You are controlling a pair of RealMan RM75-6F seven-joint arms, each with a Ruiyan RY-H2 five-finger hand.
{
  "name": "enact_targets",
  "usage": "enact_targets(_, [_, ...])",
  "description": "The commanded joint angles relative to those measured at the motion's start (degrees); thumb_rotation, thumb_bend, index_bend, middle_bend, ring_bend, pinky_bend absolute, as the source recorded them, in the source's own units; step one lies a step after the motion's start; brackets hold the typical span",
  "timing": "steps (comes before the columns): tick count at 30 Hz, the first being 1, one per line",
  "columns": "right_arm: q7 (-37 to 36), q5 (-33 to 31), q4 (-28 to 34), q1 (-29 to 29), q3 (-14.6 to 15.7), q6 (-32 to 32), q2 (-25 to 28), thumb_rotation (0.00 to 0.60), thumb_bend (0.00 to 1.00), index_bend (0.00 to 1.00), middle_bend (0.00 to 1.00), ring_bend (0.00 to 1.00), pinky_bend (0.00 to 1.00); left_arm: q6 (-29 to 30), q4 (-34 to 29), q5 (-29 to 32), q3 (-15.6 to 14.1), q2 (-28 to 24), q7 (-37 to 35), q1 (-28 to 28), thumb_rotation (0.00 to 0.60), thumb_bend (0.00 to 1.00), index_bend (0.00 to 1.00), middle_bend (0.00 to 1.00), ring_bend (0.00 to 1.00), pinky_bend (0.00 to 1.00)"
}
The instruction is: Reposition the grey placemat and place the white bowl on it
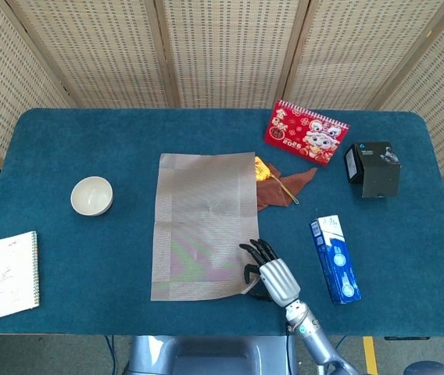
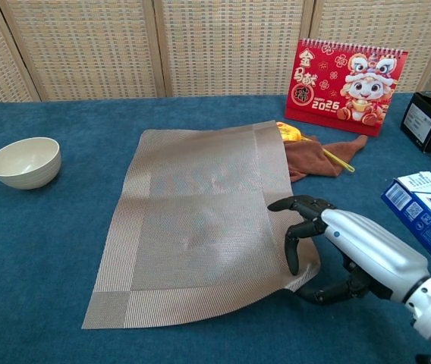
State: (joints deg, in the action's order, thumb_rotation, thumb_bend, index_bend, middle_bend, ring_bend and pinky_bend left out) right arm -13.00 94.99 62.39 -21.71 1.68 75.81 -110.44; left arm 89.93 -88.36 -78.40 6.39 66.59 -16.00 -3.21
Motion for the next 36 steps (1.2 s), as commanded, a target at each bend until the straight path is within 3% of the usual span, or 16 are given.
enact_targets(1, [-0.18, -0.29, 0.4, 0.1, 0.0, -0.14, 0.33, 0.6, 0.52, 0.67, 0.2, 0.0, 0.0, -0.02, -0.01, 0.01, 0.03, 0.01, -0.02, -0.02, 0.6, 0.29, 0.3, 0.0, 0.0, 0.0])
enact_targets(16, [-0.21, 0.22, 3.48, 0.74, -0.12, 2.24, 3.63, 0.6, 0.54, 0.72, 0.21, 0.0, 0.0, -0.57, 0.18, 0.21, 0.16, 0.17, -0.29, 0.03, 0.6, 0.29, 0.32, 0.0, 0.0, 0.0])
enact_targets(25, [0.31, -0.43, 8.99, 2.15, -2.16, 6.46, 11.38, 0.6, 0.54, 0.72, 0.21, 0.0, 0.0, -0.89, -0.13, -0.22, -0.13, 0.37, 0.27, 0.15, 0.6, 0.29, 0.32, 0.0, 0.0, 0.0])
enact_targets(36, [-4.22, -6.09, 9.71, 2.99, -6.96, 6.33, 20.64, 0.6, 0.53, 0.74, 0.23, 0.0, 0.0, -1.26, -0.67, -0.38, -0.31, 0.43, 0.48, 0.25, 0.6, 0.29, 0.32, 0.0, 0.0, 0.0])
